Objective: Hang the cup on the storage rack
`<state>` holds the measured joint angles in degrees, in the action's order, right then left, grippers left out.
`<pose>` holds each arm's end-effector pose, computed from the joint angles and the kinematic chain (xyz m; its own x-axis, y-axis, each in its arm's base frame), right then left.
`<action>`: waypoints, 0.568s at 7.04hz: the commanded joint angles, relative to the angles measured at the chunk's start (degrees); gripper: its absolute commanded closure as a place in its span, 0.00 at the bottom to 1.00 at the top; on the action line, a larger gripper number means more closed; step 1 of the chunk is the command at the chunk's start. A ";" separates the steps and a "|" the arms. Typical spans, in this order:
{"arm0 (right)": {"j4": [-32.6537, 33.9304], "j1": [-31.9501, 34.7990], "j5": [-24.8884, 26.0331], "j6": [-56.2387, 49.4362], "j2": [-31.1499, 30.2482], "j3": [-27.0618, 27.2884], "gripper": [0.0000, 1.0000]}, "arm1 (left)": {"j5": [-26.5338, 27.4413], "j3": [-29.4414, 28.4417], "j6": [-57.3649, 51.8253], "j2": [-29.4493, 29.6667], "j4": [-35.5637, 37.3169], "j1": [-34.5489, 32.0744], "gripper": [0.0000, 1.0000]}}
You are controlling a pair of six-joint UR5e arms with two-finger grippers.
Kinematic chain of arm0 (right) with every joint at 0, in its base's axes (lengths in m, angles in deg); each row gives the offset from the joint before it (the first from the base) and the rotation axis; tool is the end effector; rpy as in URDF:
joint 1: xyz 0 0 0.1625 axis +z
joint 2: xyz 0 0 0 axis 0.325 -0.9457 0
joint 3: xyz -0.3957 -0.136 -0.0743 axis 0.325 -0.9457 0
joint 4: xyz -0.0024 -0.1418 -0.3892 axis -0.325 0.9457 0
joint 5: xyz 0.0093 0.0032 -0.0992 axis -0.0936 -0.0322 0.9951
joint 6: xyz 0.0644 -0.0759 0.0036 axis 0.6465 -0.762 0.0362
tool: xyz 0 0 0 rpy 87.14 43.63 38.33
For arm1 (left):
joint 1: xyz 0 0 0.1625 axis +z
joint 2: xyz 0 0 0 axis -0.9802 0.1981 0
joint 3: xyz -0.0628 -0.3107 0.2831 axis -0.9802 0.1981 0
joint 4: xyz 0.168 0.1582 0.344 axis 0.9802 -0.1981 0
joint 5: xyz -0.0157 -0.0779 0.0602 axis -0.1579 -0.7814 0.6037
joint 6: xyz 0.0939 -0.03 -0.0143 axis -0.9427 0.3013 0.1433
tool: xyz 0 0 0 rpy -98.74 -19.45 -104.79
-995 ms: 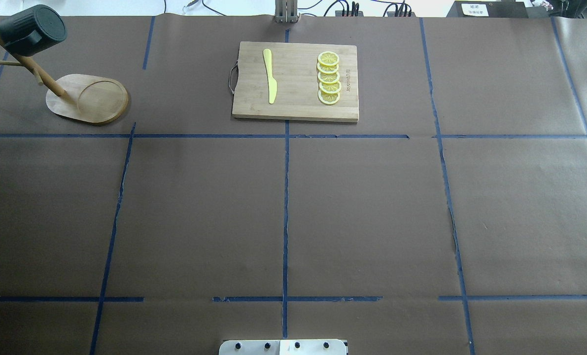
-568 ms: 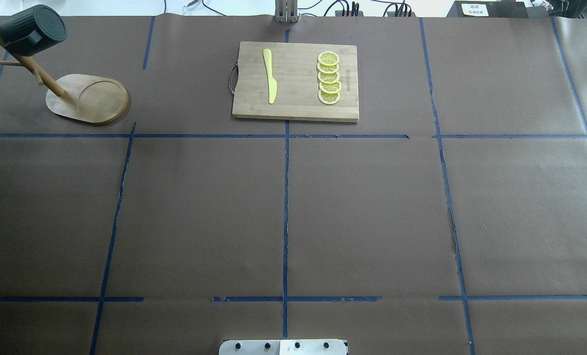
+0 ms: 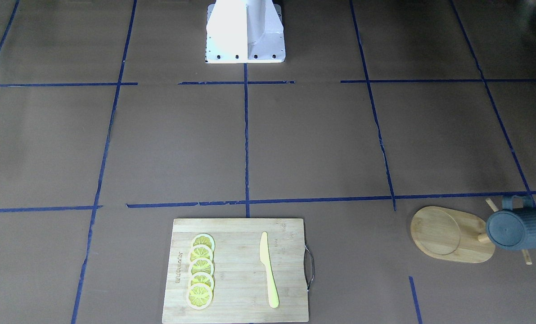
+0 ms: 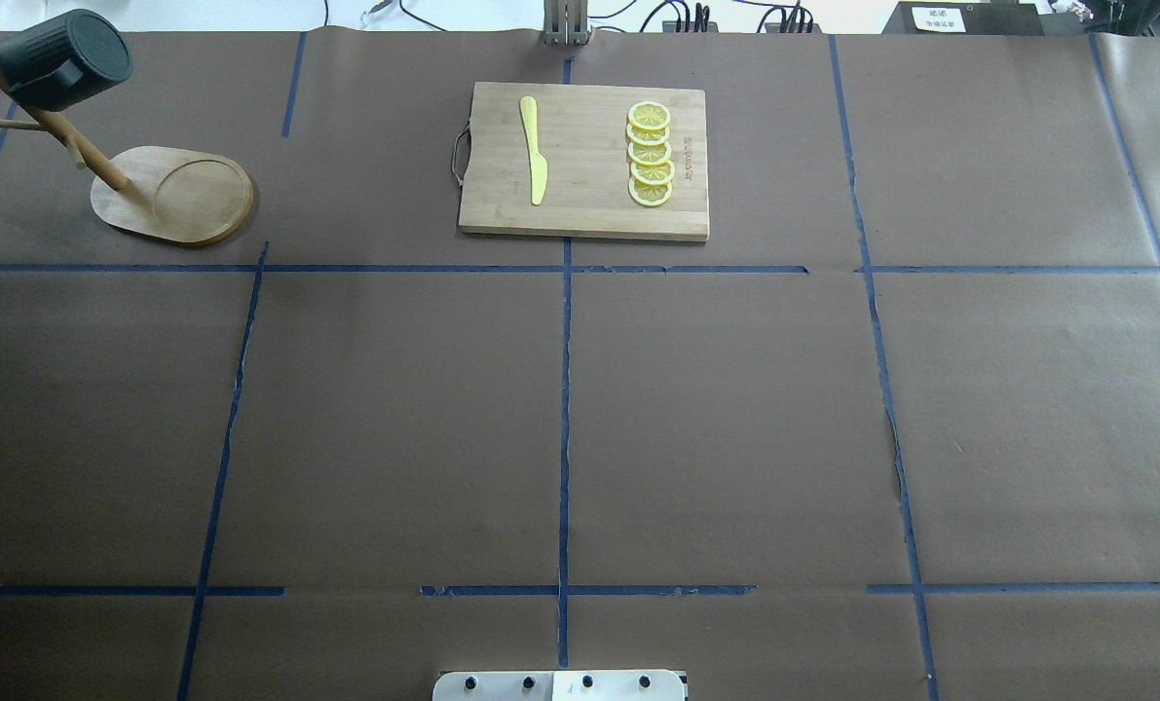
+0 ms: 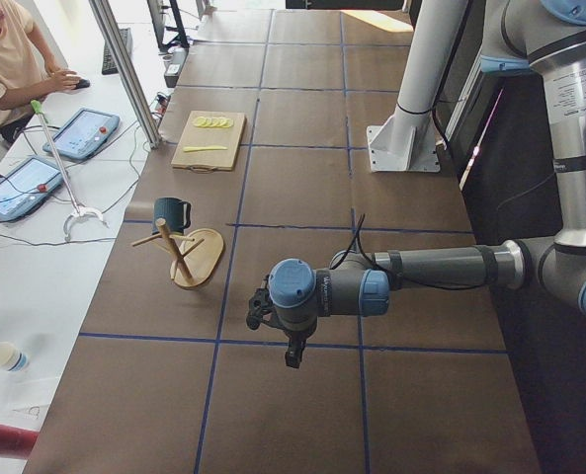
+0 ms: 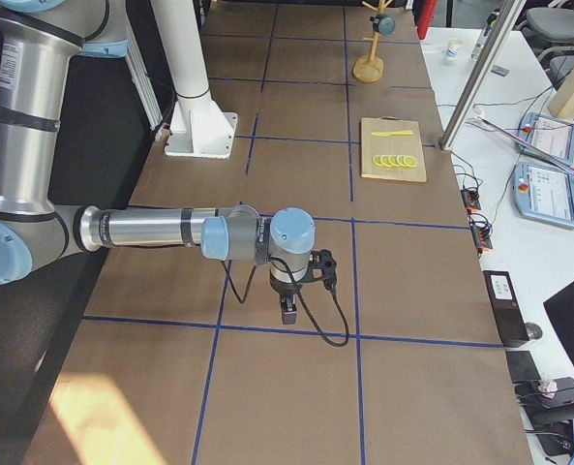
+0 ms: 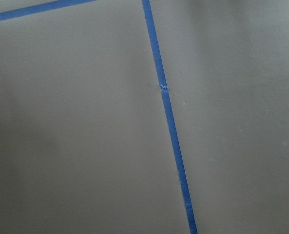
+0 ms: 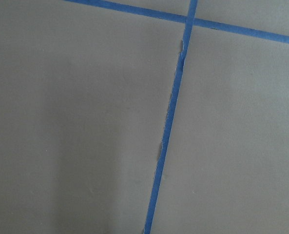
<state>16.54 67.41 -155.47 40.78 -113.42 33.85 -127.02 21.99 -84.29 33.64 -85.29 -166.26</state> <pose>0.0392 -0.3958 0.6255 0.7016 -0.1818 0.6890 0.1646 0.9821 0.0915 -0.0446 -0.3826 0.6833 0.6538 0.2137 -0.7259 -0.1828 0.9755 0.1226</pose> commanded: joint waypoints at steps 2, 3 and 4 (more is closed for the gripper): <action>0.00 -0.15 -0.36 0.00 0.00 -0.35 0.00 | 0.01 0.03 0.09 0.00 0.03 -0.03 0.00; 0.00 -0.15 -0.36 0.00 0.00 -0.53 0.00 | 0.09 0.04 0.09 0.00 0.03 -0.03 0.00; 0.00 -0.24 -0.27 0.00 0.00 -0.71 0.00 | 0.09 -0.05 0.09 0.00 0.03 0.05 0.00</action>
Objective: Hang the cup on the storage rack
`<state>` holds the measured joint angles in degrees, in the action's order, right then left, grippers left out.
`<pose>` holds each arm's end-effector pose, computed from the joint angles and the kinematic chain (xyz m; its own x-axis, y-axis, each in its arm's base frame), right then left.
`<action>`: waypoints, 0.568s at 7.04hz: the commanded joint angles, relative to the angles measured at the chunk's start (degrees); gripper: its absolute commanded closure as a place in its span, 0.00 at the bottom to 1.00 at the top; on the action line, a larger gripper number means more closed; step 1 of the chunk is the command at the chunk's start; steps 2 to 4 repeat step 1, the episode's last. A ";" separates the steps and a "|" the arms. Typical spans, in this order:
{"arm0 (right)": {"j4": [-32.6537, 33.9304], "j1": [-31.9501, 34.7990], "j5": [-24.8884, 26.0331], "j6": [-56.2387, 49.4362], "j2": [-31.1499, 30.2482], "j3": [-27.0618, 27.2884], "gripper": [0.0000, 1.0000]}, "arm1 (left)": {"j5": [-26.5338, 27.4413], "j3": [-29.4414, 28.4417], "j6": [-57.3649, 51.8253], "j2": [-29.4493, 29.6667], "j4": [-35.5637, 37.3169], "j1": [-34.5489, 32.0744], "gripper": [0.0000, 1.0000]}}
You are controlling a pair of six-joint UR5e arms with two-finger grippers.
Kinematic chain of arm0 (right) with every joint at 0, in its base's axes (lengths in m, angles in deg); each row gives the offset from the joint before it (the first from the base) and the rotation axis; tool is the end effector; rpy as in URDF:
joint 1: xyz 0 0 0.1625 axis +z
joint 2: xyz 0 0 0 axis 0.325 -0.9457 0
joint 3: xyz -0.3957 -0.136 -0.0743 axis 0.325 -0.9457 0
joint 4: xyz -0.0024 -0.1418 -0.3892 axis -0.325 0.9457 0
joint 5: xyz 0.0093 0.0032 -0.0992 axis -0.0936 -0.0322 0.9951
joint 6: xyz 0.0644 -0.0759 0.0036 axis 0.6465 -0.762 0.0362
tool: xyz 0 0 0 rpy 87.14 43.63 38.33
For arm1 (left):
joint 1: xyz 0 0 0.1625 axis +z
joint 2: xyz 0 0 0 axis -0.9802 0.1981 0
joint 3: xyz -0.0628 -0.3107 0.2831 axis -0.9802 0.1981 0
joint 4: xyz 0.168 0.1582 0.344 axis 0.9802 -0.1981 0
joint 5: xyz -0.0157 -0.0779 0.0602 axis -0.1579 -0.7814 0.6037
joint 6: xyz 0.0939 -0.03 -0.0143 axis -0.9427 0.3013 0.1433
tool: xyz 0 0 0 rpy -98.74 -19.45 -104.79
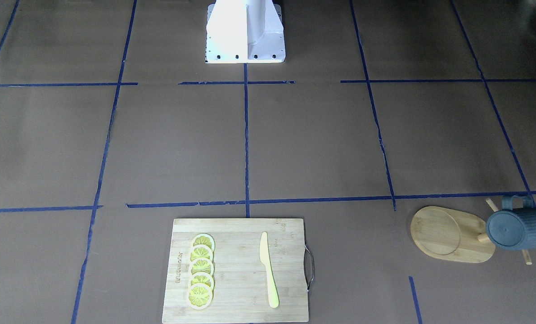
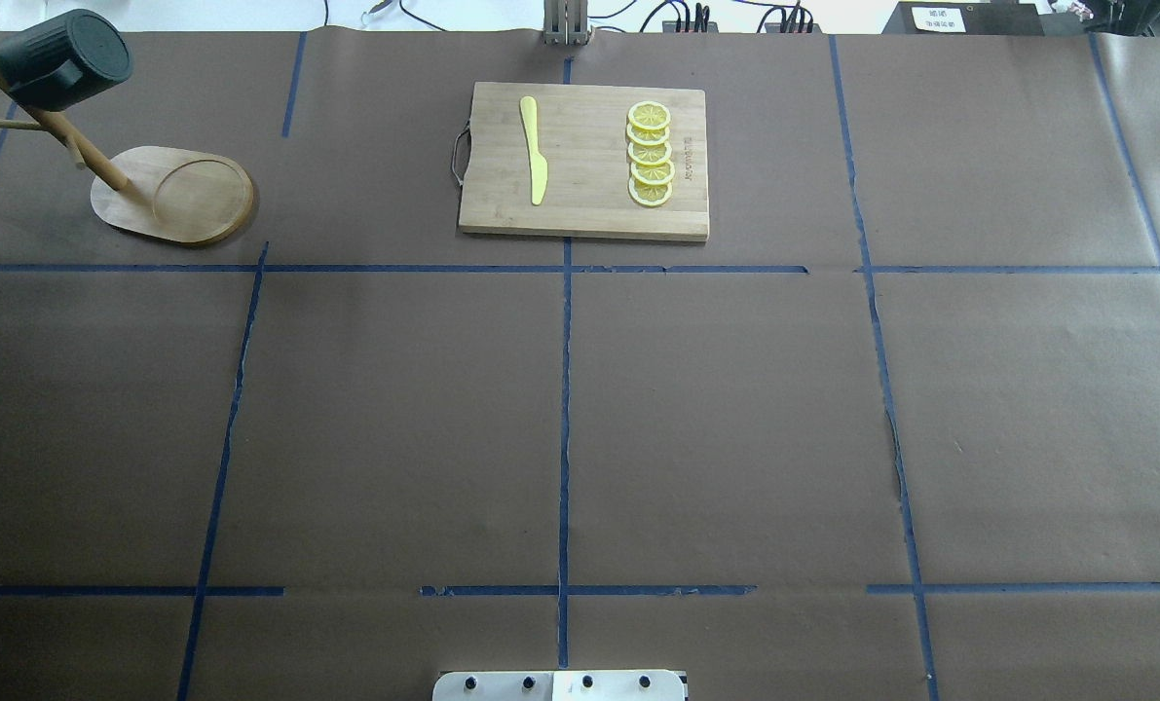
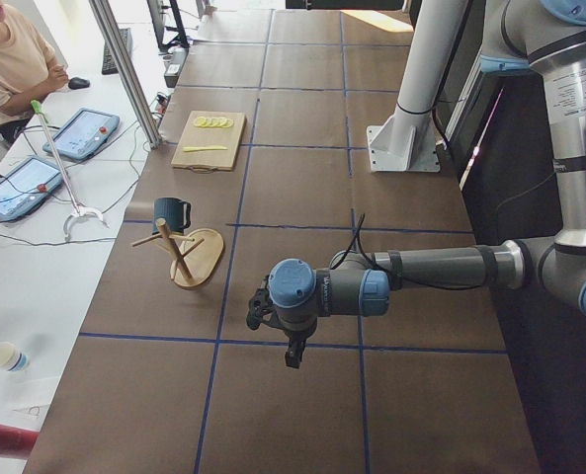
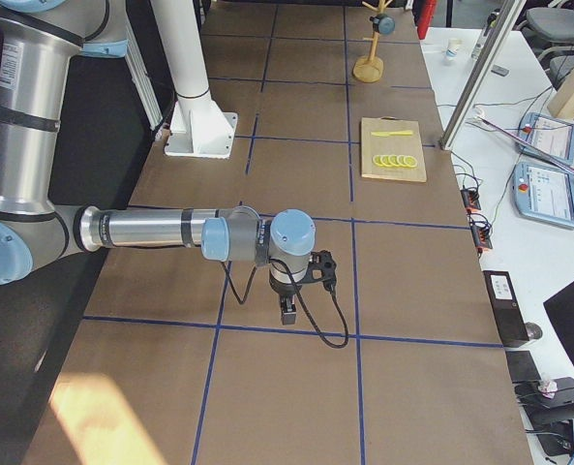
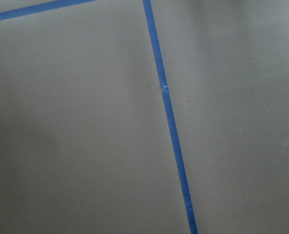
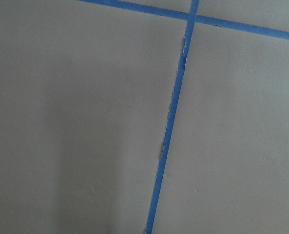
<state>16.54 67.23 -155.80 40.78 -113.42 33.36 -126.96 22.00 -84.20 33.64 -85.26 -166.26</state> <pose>0.0375 -0.3955 0.6293 0.6974 -0.1778 0.6943 0.1672 0.9824 0.0836 -0.0447 -0.3826 0.6833 0.6548 0.2120 -0.7254 -0.1819 0.9759 0.1209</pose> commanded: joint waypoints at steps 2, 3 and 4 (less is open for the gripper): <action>0.00 -0.23 0.15 0.00 0.00 -0.39 0.00 | 0.03 -0.06 0.00 0.00 0.00 -0.03 0.00; 0.00 -0.23 0.15 0.00 0.00 -0.39 0.00 | 0.03 -0.06 0.00 0.00 0.00 -0.03 0.00; 0.00 -0.23 0.15 0.00 0.00 -0.39 0.00 | 0.03 -0.06 0.00 0.00 0.00 -0.03 0.00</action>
